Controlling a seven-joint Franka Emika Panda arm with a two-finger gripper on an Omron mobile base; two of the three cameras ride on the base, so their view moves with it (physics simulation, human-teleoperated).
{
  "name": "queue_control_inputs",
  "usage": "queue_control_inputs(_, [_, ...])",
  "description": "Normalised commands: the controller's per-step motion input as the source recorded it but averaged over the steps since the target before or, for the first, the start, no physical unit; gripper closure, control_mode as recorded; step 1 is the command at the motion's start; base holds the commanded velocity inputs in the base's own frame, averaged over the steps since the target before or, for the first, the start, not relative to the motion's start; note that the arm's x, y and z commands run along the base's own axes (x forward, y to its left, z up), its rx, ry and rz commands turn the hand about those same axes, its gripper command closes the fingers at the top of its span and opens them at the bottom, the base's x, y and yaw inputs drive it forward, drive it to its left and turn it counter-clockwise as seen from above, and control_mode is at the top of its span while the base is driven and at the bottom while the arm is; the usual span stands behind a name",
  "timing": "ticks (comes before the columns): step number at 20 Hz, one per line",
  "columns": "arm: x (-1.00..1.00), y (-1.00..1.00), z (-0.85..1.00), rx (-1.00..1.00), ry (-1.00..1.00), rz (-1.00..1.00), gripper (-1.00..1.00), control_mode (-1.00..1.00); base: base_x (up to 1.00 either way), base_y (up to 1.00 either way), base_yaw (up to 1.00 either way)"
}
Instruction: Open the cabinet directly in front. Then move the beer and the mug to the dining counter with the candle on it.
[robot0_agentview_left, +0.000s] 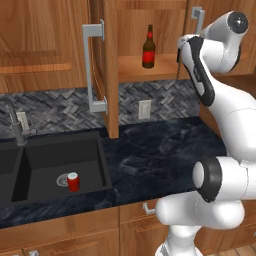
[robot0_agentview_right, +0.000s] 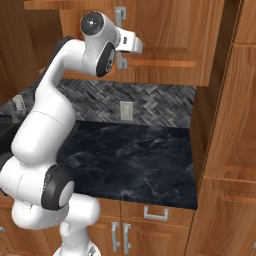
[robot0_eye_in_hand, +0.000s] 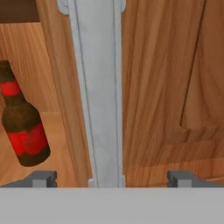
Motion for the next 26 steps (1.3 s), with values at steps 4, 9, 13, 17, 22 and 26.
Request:
queue_control_inputs(4, [0.28,-0.01,0.00,0.00,0.00,0.02,-1.00,-1.00,0.00,0.00,0.00])
queue_control_inputs(9, [0.16,-0.09,0.00,0.00,0.00,0.04,-1.00,-1.00,0.00,0.00,0.00])
queue_control_inputs(13, [0.02,-0.15,0.00,0.00,-0.01,0.04,1.00,-1.00,0.00,0.00,0.00])
queue_control_inputs(17, [0.00,-0.21,0.00,0.00,-0.04,0.02,1.00,-1.00,0.00,0.00,0.00])
queue_control_inputs(22, [0.10,-0.18,-0.02,0.00,-0.01,0.00,1.00,-1.00,0.00,0.00,0.00])
queue_control_inputs(26, [0.20,-0.10,-0.08,0.00,0.00,0.00,1.00,-1.00,0.00,0.00,0.00])
